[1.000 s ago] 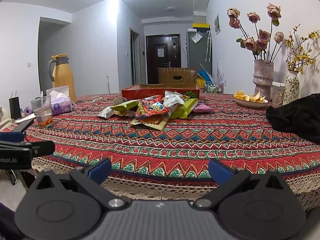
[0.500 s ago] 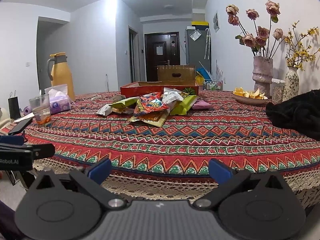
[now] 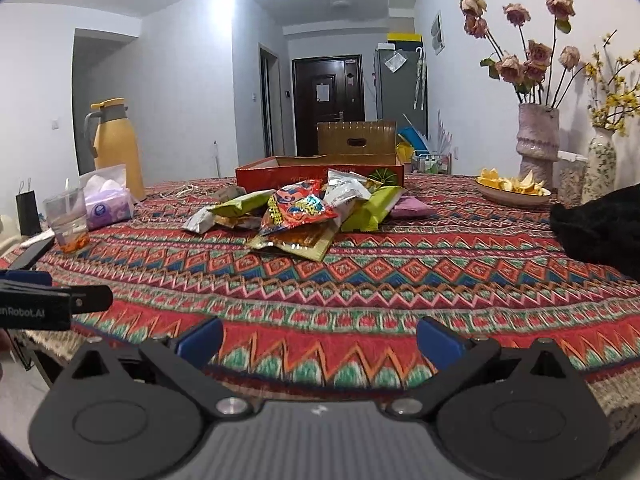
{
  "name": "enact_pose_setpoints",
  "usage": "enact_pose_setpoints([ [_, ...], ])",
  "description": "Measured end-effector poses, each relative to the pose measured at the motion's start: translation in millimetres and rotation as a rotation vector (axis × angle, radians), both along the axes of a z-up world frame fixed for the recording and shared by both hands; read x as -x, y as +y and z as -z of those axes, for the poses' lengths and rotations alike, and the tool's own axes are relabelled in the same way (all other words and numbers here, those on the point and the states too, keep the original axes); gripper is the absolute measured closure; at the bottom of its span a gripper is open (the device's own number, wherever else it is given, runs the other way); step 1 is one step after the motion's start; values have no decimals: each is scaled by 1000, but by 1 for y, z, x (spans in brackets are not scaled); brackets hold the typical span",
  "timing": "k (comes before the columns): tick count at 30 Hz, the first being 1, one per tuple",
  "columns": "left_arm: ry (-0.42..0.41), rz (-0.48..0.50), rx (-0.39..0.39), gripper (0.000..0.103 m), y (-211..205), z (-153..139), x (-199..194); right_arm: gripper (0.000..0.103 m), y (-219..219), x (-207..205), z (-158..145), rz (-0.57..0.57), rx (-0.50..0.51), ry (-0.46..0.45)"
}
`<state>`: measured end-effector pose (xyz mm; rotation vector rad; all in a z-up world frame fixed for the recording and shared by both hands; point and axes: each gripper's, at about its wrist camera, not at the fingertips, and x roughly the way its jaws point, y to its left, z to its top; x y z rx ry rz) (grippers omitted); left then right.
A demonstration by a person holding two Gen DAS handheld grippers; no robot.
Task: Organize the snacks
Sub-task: 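Grasp the green-and-white bar with the left tool while the right tool grasps a white wrapper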
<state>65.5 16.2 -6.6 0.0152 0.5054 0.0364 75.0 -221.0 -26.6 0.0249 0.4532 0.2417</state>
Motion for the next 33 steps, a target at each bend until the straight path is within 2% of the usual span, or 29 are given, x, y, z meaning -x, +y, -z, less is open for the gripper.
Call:
enact_pose_setpoints([
  [6,43,16,35,0,8,-5,-45,6,4,-44,-7,-8,1,12],
  [10,22,19,48,2,10,-10,-74,7,2,-82,-13,7,-29,27],
  [13,6,40,43,5,7,-16,-103,15,-2,-117,-16,6,-96,58],
  [18,-18,101,50,24,2,-27,-165,33,0,-181,-16,13,-175,112],
  [20,-24,103,46,27,1,-27,-197,43,2,-208,-15,28,-238,137],
  [21,-19,106,40,28,1,-26,-213,47,2,-220,-14,37,-267,146],
  [23,20,113,41,28,1,-21,-247,48,6,-240,-11,71,-288,155],
  [26,112,138,110,28,9,-11,-289,50,14,-266,-7,105,-297,163],
  [28,155,153,152,33,12,-4,-307,51,23,-275,-7,115,-251,135],
  [29,166,151,163,44,13,0,-313,54,28,-277,-8,113,-218,119],
  [30,173,150,168,60,14,3,-317,61,33,-281,-8,110,-174,103],
  [31,182,152,176,63,15,6,-319,63,37,-284,-7,115,-145,97],
  [33,182,152,185,63,15,9,-317,65,38,-291,-6,121,-126,94],
])
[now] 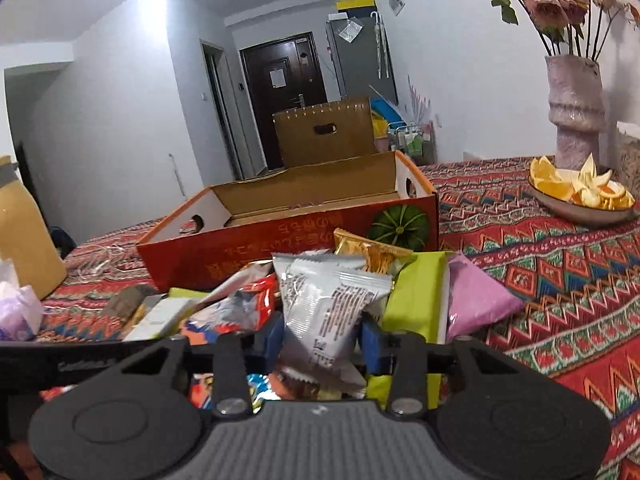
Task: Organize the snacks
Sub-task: 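Grasp the green-and-white bar with the left tool while the right tool grasps a white wrapper, then lower both held snacks into the orange box and open both tools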
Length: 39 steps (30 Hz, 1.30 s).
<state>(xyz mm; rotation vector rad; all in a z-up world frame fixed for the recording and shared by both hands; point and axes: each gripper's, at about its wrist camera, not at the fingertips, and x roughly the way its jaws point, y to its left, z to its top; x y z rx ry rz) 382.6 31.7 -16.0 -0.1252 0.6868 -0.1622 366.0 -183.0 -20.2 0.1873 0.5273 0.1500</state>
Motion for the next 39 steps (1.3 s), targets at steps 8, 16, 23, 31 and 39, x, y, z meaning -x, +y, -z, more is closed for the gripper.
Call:
enact_pose_setpoints([
  [8,-86,-19,-36,65,-4,-25,46,67,-15,31,-16,-2,36,-80],
  [16,-119,-76,4,65,-4,-50,127,67,-37,105,-39,-89,99,-104],
  [23,-132,-120,-4,65,-7,-60,176,67,-50,159,-47,-125,116,-119],
  [31,-177,-122,-23,65,-14,-73,199,67,-61,179,-53,-104,89,-149],
  [39,-216,-108,-54,65,-14,-87,175,67,-65,154,-54,-118,71,-136],
])
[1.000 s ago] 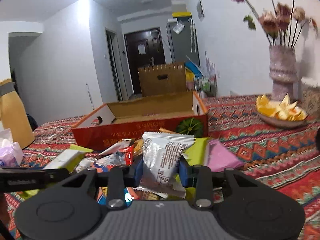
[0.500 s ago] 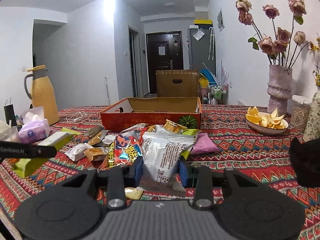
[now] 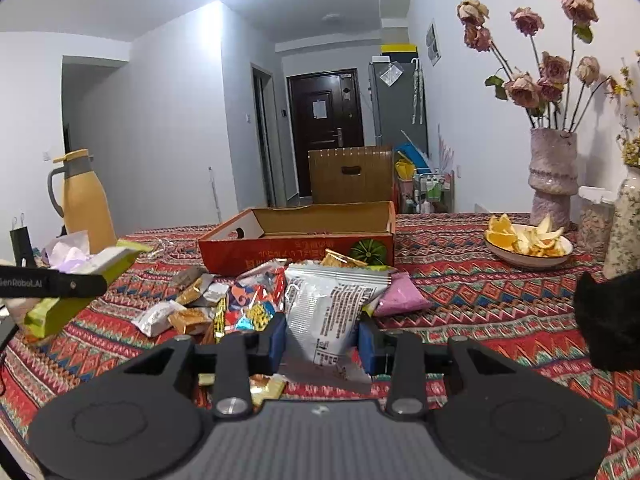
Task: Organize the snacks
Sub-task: 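Lower both held snacks into the orange box and open both tools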
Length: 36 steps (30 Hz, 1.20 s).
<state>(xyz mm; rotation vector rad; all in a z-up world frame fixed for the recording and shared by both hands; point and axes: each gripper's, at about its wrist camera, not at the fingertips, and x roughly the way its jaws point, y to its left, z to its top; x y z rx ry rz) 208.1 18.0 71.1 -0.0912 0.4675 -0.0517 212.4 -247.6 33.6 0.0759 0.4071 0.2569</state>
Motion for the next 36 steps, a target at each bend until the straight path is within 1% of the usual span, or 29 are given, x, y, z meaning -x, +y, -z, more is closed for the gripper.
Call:
enact_pose_setpoints([
  [4,-25,21,1,65,5,-15,-32,67,0,-28,-9,-11,42,-32],
  [8,-51,26,-23,64,9,-23,-87,67,-4,-72,-25,-56,42,-68],
  [12,-6,17,-40,64,13,-18,-161,67,0,-138,-34,-80,72,-94],
  [16,50,12,-33,64,19,-12,-239,67,9,-218,-33,-98,87,-66],
  [17,55,-1,-45,64,20,-9,-257,67,12,-236,-32,-91,105,-73],
  [19,72,-3,-75,64,21,-1,-292,67,22,-274,-25,-58,193,-80],
  [20,87,-9,-77,64,23,3,-306,67,25,-293,-21,-50,220,-67],
  [22,122,-10,-77,64,25,13,-336,67,27,-334,-11,-44,231,5],
  [25,168,-24,-82,64,28,27,-371,67,30,-381,0,-36,209,101],
  [26,180,-31,-84,64,28,32,-381,67,31,-393,3,-30,204,111],
  [28,198,-35,-95,64,29,41,-396,67,37,-417,11,-12,245,132],
  [29,208,-33,-96,63,31,45,-402,66,40,-427,15,-8,262,153],
  [30,216,-36,-94,59,31,49,-408,66,43,-436,21,-2,270,175],
  [31,217,-41,-88,58,32,53,-411,64,44,-443,25,5,265,190],
  [32,201,-36,-89,54,32,55,-411,53,46,-450,26,5,255,223],
  [33,188,-26,-103,48,30,57,-410,38,46,-455,25,6,246,235],
  [35,173,8,-132,40,24,60,-406,34,43,-461,25,-12,221,241],
  [36,165,11,-139,40,22,60,-404,34,44,-462,26,-17,225,252],
])
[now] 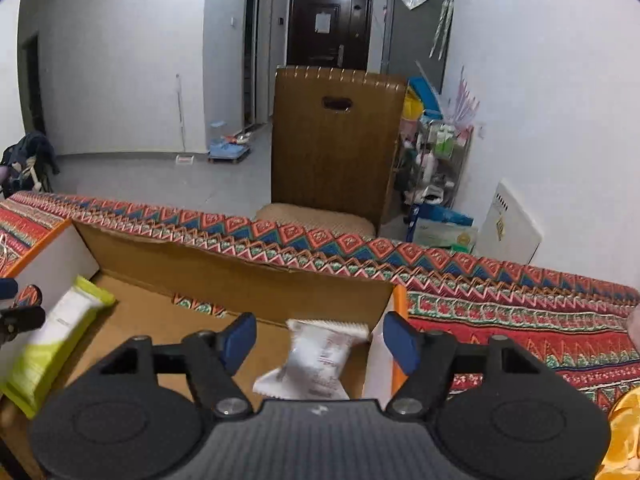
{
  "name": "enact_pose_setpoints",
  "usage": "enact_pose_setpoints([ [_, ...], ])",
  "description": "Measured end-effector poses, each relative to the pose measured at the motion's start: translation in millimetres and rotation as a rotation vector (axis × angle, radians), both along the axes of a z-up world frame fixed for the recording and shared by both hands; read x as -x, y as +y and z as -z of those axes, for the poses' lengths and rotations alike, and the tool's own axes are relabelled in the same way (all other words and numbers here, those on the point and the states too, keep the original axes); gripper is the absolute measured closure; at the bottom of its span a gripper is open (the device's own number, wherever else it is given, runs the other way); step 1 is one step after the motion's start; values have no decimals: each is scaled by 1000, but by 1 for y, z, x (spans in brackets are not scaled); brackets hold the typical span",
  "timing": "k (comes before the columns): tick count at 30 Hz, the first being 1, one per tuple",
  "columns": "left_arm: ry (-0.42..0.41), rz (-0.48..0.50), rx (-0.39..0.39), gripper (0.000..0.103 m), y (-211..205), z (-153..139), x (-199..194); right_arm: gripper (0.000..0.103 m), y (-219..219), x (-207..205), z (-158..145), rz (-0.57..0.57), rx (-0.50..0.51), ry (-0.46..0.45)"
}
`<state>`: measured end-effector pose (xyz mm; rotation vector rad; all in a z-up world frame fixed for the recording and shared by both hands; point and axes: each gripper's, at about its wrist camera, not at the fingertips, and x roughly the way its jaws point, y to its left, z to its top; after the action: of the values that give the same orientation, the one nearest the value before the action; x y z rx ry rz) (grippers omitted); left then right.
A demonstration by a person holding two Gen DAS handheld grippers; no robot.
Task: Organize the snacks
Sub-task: 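Lower both held snacks into the orange box and open both tools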
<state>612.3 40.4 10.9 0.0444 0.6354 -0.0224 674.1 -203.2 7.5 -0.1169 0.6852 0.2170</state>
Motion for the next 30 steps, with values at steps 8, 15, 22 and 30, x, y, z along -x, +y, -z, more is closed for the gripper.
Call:
enact_pose_setpoints([
  [8,1,3,43,39,4,-2,4,34,-12,-17,1,-15,-36,40],
  [15,57,-2,81,39,8,-10,9,33,-16,-26,0,-31,-59,57],
  [22,7,24,101,26,17,-41,46,20,-16,13,-29,-5,-73,-7],
  [30,-122,43,74,18,20,-90,125,2,-39,105,-73,-1,-43,-132],
])
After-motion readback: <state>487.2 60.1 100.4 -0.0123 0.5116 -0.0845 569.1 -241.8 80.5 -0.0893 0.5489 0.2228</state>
